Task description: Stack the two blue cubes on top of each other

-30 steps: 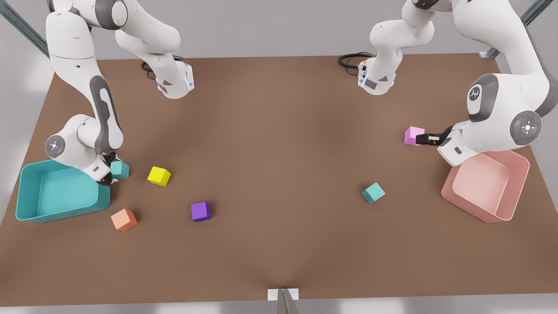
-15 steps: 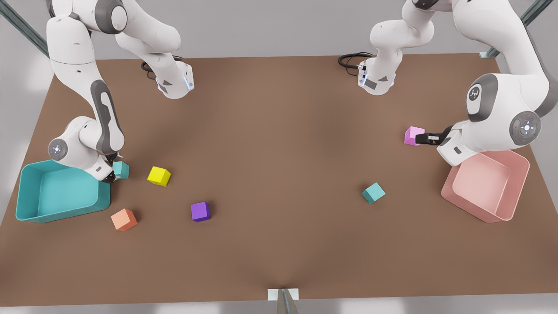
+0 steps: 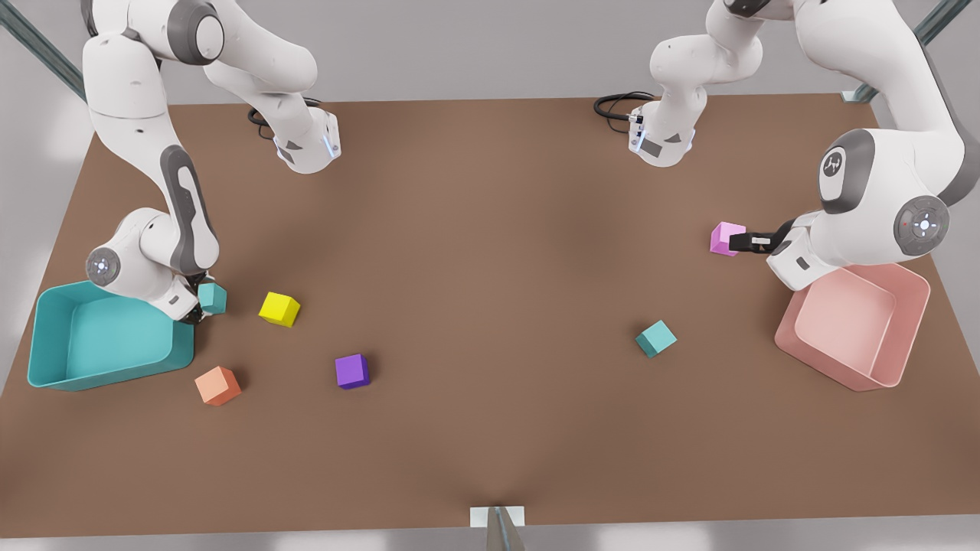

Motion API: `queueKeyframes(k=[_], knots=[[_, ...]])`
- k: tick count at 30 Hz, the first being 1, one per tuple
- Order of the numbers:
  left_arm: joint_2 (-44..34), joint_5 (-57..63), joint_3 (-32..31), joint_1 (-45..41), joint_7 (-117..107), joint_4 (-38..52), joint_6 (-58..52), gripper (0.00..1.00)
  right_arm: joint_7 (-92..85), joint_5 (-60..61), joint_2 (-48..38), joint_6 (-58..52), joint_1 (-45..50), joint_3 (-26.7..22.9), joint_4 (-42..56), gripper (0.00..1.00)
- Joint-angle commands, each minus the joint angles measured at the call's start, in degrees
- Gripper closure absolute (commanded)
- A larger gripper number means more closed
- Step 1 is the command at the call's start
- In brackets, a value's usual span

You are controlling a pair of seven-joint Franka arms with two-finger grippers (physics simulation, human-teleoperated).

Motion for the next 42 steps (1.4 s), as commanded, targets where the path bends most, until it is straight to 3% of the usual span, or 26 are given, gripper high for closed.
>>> queueKeyframes(k=[1, 19, 20, 23, 25, 32, 37, 40, 42], knots=[[-0.1, 0.1, 0.0, -0.1, 0.0, 0.0, -0.1, 0.00, 0.2, -0.1, 0.3, 0.6, 0.0, 0.0, 0.1, 0.00], [0.0, 0.0, 0.0, -0.3, 0.0, 0.0, -0.1, 0.00, 0.2, 0.3, 5.9, 4.9, -0.1, -1.2, 0.1, 0.00], [0.0, 0.1, 0.0, -0.3, 0.0, 0.0, -0.1, 0.00, 0.2, 0.3, 6.1, 4.9, -0.1, -1.2, 0.1, 0.02], [0.0, 0.1, 0.0, -0.3, 0.0, 0.0, -0.1, 0.00, 0.0, 0.2, 5.9, 4.2, -0.1, -1.2, 0.1, 0.45], [0.0, 0.1, 0.0, -0.4, 0.0, 0.0, -0.2, 0.00, -0.1, 0.2, 5.5, 4.0, 0.0, -1.2, 0.2, 0.54], [0.0, 0.1, 0.0, -0.8, -1.5, 0.0, -0.2, 0.00, 2.3, 0.5, 1.7, -5.1, 2.0, -0.8, 2.4, 0.54], [0.0, 0.1, 0.0, -1.0, -1.5, 0.0, -0.1, 0.00, 17.6, 0.9, -4.1, -12.4, 14.1, -0.4, 3.0, 0.54], [0.1, 0.2, 0.0, -1.6, -2.9, 0.1, 0.0, 0.00, 31.7, 1.2, -4.8, -20.2, 25.0, 0.2, 9.7, 0.54], [0.1, 0.2, 0.0, -1.7, -3.2, 0.2, 0.2, 0.00, 41.8, 3.4, -2.4, -20.4, 28.6, 5.2, 14.6, 0.54]])
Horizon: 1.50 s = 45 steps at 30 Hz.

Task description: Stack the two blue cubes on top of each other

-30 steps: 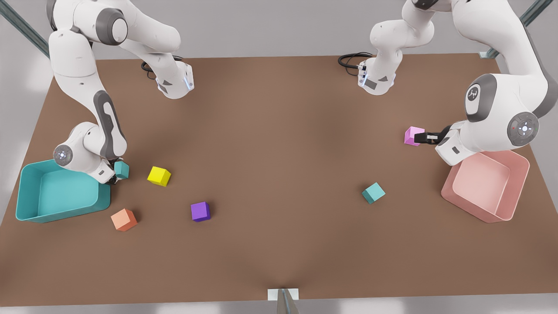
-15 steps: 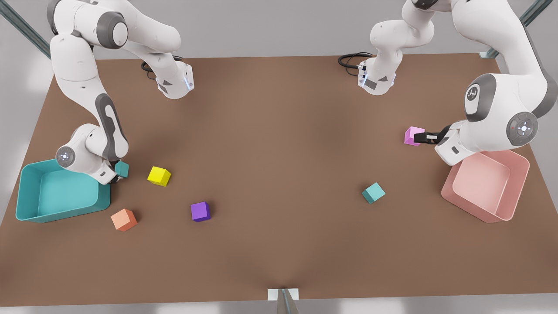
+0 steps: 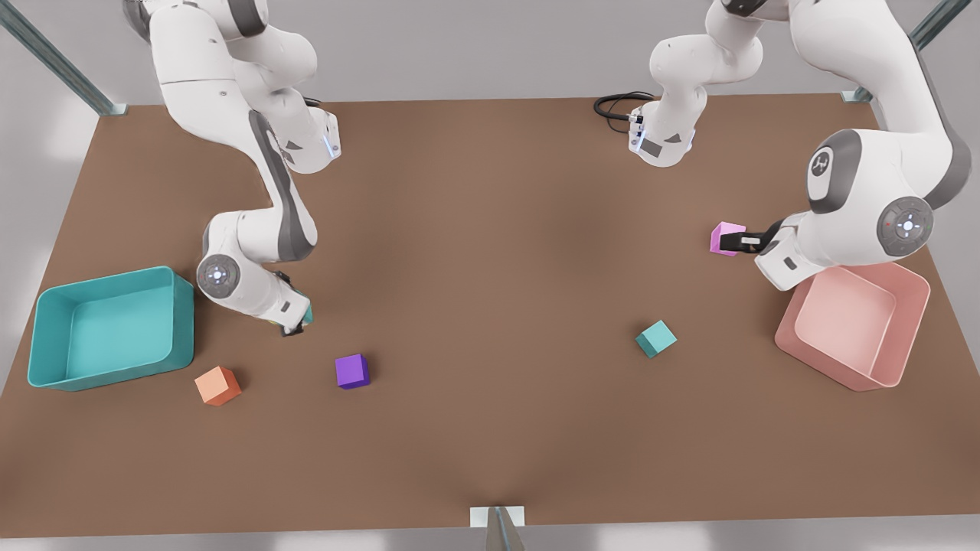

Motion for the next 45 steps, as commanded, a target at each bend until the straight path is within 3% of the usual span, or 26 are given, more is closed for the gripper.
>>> queueKeyframes(k=[1, 4, 6, 11, 13, 18, 19, 20, 21, 37, 45], knots=[[0.4, 0.2, 0.0, 0.0, -1.9, 0.0, 0.4, 0.00, 36.0, 1.6, 2.1, -6.6, 2.8, 3.6, 4.3, 0.53], [2.9, 0.6, 0.0, -1.0, -1.9, 0.1, 6.1, 0.00, 51.2, 3.3, 10.2, -6.6, 8.3, 8.6, 16.4, 0.53], [6.7, 0.9, 0.0, -1.7, -7.3, 0.1, 13.9, 0.00, 57.7, 3.4, 15.6, -6.6, 12.2, 8.7, 23.4, 0.53], [17.5, 0.8, 1.0, -4.2, -42.2, -0.5, 31.5, 0.00, 67.9, 3.6, 28.8, -5.8, 16.0, 12.0, 39.5, 0.53], [19.3, 0.3, 1.0, -4.1, -53.9, -1.0, 36.8, 0.00, 70.4, 3.6, 32.3, -4.8, 17.5, 12.0, 43.1, 0.53], [19.6, -1.6, 1.0, -4.6, -56.0, -6.1, 45.2, 0.00, 74.9, 3.3, 39.3, 4.1, 21.1, 12.7, 46.5, 0.53], [19.6, -1.6, 1.0, -4.7, -56.1, -7.2, 45.2, 0.00, 75.2, 3.3, 40.0, 4.4, 21.1, 12.7, 47.1, 0.50], [19.3, -1.6, 1.0, -4.7, -57.1, -9.6, 45.2, 0.00, 75.2, 3.3, 40.3, 5.1, 21.1, 12.7, 47.1, 0.36], [18.6, -1.6, 1.0, -4.7, -57.0, -12.1, 45.3, 0.00, 75.3, 3.3, 40.3, 5.1, 21.1, 12.7, 47.1, 0.00], [21.6, -1.6, 1.0, -6.1, -57.2, -15.8, 47.8, 0.00, 75.9, 3.4, 43.7, 8.7, 21.1, 12.7, 49.8, 0.00], [22.5, -1.5, 1.0, -6.0, -47.9, -16.3, 47.8, 0.00, 75.6, 3.6, 33.5, -5.3, 17.4, 12.8, 49.8, 0.00]])
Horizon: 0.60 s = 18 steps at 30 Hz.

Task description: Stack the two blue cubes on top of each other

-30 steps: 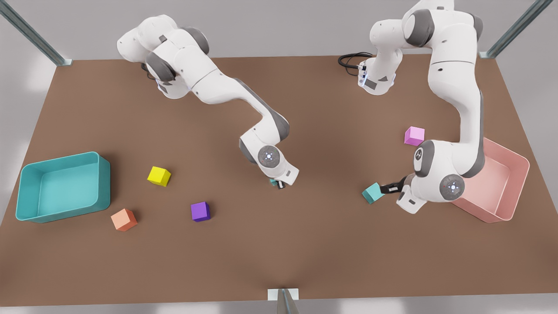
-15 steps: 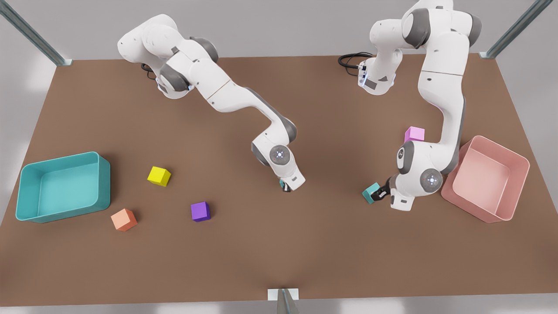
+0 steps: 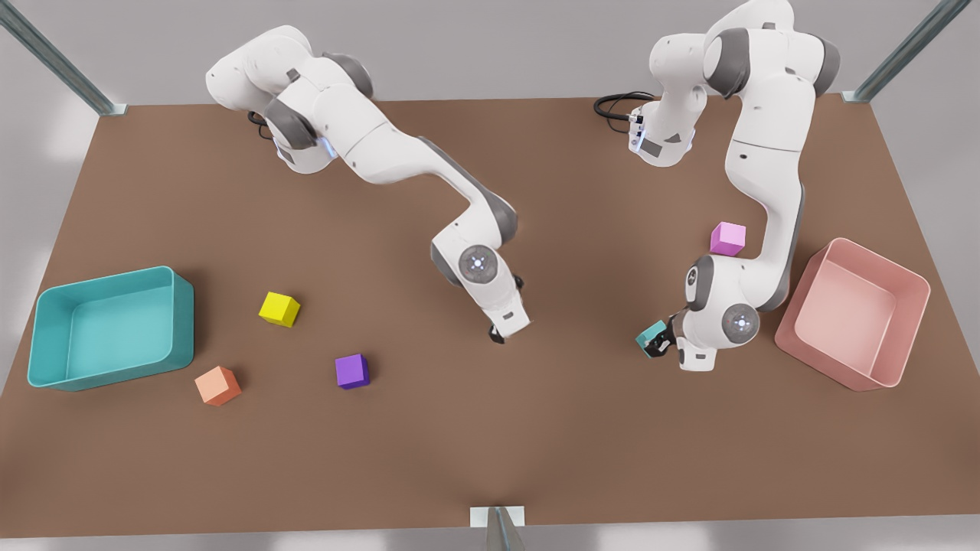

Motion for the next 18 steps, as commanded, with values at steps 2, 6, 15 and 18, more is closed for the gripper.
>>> queueKeyframes(k=[2, 6, 15, 18], knots=[[0.1, 0.0, 0.0, 0.1, 0.2, 0.0, 0.5, 0.00, 5.7, -0.3, -5.5, -10.8, -3.3, -0.5, 0.7, 0.00], [1.5, 0.0, -0.1, 0.0, 1.9, 0.0, 3.8, 0.00, 4.7, 0.1, -12.4, -26.8, -5.4, -14.3, -0.5, 0.00], [3.9, -0.1, -0.1, 0.1, 3.1, 0.1, 7.5, 0.20, 3.2, 0.6, -19.1, -51.0, -6.2, -46.4, 0.3, 0.00], [3.9, -0.1, -0.1, 0.1, 3.0, 0.0, 7.5, 0.52, 2.8, 6.2, -22.0, -48.4, -13.2, -46.3, -1.3, 0.00]])
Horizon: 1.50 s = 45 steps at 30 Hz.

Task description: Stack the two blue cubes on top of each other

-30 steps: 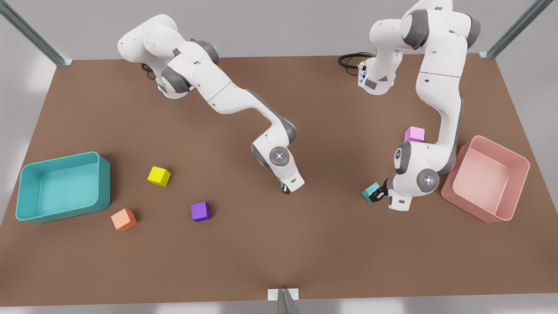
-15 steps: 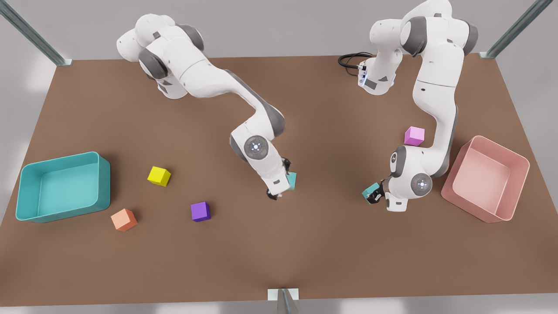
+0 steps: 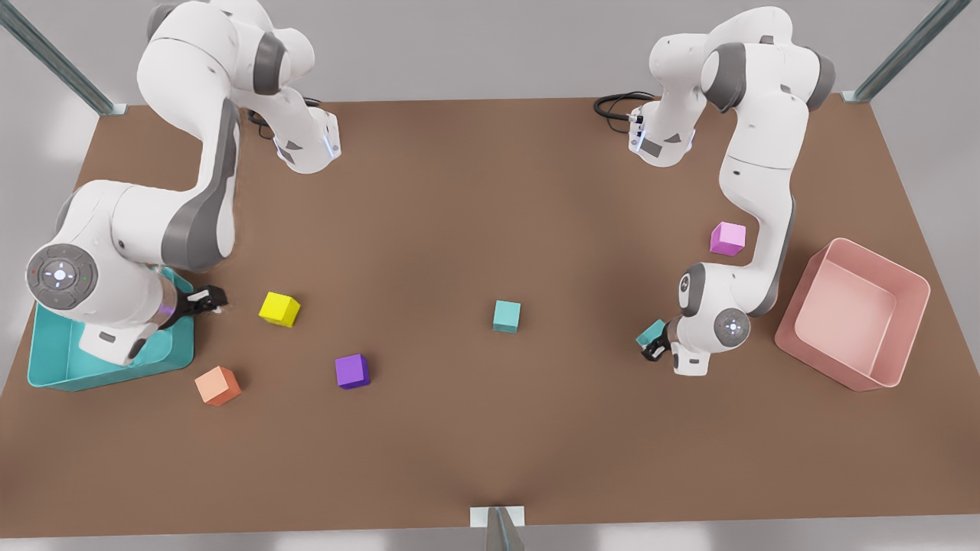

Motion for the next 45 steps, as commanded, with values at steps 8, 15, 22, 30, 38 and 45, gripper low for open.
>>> queueKeyframes(k=[8, 15, 22, 30, 38, 45], knots=[[-5.4, 0.0, -2.7, -1.1, 1.7, 0.7, -5.5, 0.51, 1.9, -10.7, -13.6, 8.8, -10.8, 16.7, -13.1, 0.00], [-3.3, 0.0, -2.9, -28.1, -13.6, 17.2, -15.4, 0.49, 13.7, -16.1, -19.2, 11.8, -18.8, 30.9, -19.9, 0.00], [4.0, 0.2, -2.6, -30.6, -13.3, 22.7, -14.7, 0.49, 13.4, -16.1, -19.1, 11.0, -18.2, 31.1, -19.6, 0.00], [5.5, 1.4, -2.5, -29.8, -13.1, 22.9, -13.0, 0.49, 13.4, -16.2, -18.6, 9.8, -17.6, 31.1, -19.7, 0.00], [6.5, 1.3, -2.5, -29.7, -13.1, 23.7, -11.4, 0.42, 13.4, -16.2, -18.4, 9.7, -17.6, 31.1, -19.6, 0.00], [6.3, 1.1, -2.6, -29.3, -13.1, 23.8, -12.0, 0.00, 13.4, -16.2, -18.4, 9.6, -17.5, 31.1, -19.6, 0.00]])
